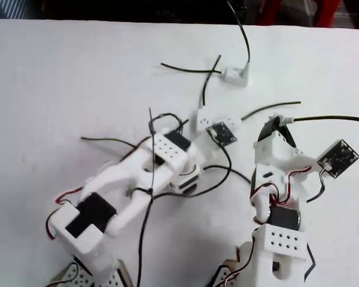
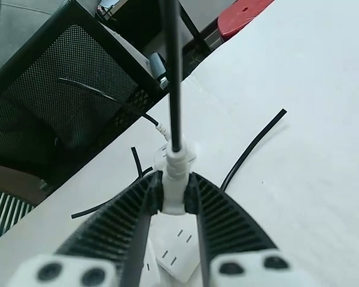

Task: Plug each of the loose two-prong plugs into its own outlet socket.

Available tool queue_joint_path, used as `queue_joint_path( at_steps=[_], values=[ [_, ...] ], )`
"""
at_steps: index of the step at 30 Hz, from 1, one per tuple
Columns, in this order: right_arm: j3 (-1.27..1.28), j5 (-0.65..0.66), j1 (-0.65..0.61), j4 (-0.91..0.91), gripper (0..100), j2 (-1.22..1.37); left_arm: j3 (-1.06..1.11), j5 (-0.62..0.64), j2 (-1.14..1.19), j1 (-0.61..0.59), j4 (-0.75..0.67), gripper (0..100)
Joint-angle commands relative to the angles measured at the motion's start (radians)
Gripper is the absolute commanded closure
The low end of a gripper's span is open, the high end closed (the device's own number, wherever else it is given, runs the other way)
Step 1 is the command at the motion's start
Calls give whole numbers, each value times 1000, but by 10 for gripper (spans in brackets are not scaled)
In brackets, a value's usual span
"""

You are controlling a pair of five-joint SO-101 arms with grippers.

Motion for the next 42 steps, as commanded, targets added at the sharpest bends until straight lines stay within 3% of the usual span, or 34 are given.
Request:
queue_joint_path(
  at_steps=[1, 11, 21, 26, 33, 42],
  values=[
    [-14, -2, -5, -18, 981, -27, -74, 0, -128, 8, 77, 801],
    [-14, -2, -5, -19, 981, -27, 48, 0, -268, 99, 78, 792],
    [-14, -2, -5, -18, 981, -27, 212, 3, -266, 114, -114, 766],
    [-14, -2, -5, -16, 981, -27, 230, 12, -222, 77, -144, 766],
    [-14, -2, -5, -16, 981, -25, 51, 15, -70, 68, -21, 777],
    [-14, 37, -7, -21, 981, -24, -37, 35, -265, 88, 123, 800]
  ],
)
